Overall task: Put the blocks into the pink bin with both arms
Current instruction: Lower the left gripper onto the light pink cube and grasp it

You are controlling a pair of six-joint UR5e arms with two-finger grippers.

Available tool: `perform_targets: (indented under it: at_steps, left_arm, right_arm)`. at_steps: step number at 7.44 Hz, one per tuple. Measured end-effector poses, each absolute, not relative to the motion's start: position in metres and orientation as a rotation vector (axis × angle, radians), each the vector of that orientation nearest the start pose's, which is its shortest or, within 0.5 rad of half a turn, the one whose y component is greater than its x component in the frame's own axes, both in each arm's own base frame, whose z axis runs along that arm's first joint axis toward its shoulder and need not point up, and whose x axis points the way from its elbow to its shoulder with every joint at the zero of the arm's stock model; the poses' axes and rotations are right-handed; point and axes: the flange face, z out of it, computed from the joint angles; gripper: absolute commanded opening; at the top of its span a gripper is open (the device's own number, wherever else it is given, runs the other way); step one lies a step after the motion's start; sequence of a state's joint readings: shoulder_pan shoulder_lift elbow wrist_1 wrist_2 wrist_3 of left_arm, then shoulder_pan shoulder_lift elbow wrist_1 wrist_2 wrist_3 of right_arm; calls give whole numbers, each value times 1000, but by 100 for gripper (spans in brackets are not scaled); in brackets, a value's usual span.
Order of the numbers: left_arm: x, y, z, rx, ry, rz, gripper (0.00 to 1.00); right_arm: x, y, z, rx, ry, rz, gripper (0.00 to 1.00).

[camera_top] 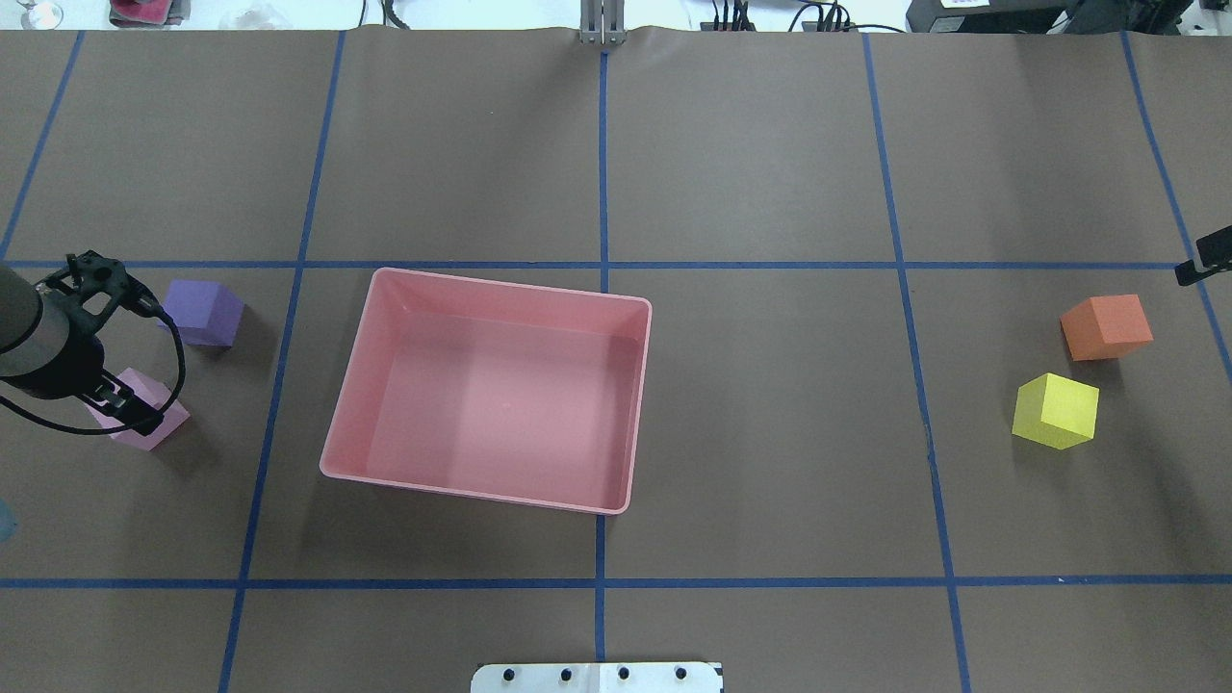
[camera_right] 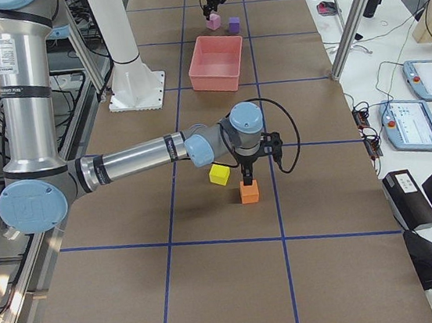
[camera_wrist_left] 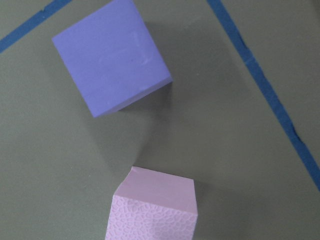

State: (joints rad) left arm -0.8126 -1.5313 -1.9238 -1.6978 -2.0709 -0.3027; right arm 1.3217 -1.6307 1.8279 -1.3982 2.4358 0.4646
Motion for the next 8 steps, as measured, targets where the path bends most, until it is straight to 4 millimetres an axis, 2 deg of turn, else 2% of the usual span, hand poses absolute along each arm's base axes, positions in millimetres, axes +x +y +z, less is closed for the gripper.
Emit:
perform_targets:
  at_steps: [8]
  left_arm:
    - [278, -417, 525, 97, 627, 581, 99]
  right_arm:
    - [-62, -475, 534, 29, -917, 39, 100]
